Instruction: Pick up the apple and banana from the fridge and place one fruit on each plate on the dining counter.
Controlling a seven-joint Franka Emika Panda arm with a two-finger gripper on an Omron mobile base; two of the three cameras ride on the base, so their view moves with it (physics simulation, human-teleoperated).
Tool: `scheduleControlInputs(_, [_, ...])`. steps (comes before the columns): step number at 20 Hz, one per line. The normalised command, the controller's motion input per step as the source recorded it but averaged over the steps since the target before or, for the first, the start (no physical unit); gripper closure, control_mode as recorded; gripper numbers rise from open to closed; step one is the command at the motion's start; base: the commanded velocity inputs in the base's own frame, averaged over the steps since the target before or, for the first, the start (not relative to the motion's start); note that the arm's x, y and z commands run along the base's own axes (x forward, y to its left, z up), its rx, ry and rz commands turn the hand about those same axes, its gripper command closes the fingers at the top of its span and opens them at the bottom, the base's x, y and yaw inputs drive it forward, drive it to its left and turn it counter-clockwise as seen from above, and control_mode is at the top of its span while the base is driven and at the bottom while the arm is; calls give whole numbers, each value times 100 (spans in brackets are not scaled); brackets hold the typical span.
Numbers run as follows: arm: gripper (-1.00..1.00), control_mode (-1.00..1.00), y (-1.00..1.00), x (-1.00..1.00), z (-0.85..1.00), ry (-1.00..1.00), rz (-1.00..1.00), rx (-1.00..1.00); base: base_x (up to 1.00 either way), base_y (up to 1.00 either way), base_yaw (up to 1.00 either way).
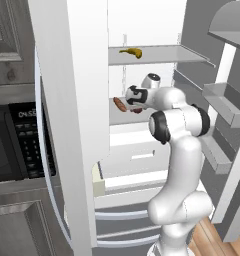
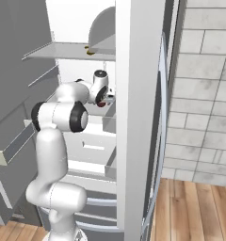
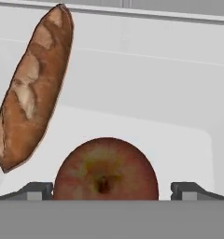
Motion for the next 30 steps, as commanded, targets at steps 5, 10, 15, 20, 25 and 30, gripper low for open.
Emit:
scheduleControlInputs(5, [-100,-100,0,19,-20,0,0,0,0,0,0])
scheduleControlInputs(10, [-100,-100,9,4,-46,6,0,0,0,0,0])
scheduleControlInputs(15, [100,-100,47,8,-88,29,-1,0,0,0,0])
scheduleControlInputs(20, [100,-100,13,28,-91,4,0,0,0,0,0])
scheduleControlInputs(25, [100,-100,-7,-85,-27,-38,-2,10,0,0,0])
scheduleControlInputs(30, [100,-100,0,-100,-15,-47,-4,8,0,0,0])
